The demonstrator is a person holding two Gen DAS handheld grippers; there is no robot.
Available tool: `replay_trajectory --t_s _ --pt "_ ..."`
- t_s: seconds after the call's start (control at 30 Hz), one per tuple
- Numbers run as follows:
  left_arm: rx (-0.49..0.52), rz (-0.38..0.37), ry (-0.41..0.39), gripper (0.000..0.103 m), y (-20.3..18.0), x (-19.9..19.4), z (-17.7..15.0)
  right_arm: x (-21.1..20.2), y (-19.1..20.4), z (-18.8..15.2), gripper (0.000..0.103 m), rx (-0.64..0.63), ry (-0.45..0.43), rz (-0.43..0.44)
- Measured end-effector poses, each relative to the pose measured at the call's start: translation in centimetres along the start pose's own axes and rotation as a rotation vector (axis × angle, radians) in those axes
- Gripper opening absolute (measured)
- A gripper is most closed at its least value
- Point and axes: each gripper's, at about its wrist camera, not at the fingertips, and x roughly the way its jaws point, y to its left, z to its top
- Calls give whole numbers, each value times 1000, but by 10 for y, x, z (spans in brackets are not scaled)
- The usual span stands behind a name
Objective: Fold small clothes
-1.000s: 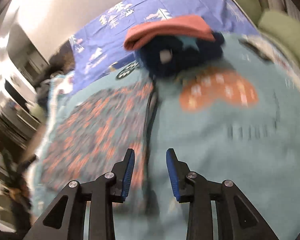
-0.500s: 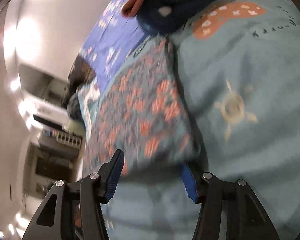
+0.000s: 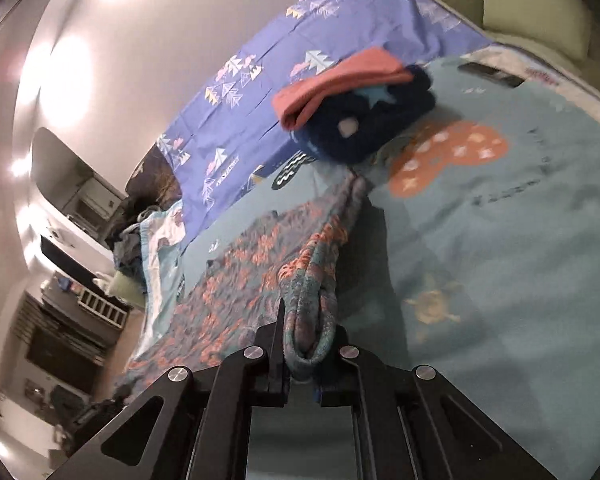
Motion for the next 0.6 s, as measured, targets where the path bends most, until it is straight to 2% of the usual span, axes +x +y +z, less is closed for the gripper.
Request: replay_trajectory --t_s 0.13,0.23,0.3,0.33,0.37,0.4,0.47,0.53,0.6 --pt "25 25 104 9 -4 -4 -40 -22 -35 -30 6 48 64 -70" --pt "1 89 168 10 9 1 -66 -22 -62 -57 6 115 120 -129" --pt "-38 103 181 11 19 1 -71 -19 -69 -66 8 89 146 -186" --pt "-54 111 182 12 25 1 -72 -20 -70 -66 9 88 145 -178" --pt "-60 119 180 14 27 0 -71 -23 -69 -63 16 85 151 -187" --pt "-57 128 176 15 27 -2 -69 -27 -68 -60 24 77 149 -225" --pt "-29 163 160 19 23 -7 -67 -40 -65 -49 33 49 90 -343" --pt "4 238 150 20 21 -13 -65 -51 -60 -41 33 27 26 -408" --pt "22 341 133 20 24 -21 -62 -55 -54 -35 34 4 -13 -389"
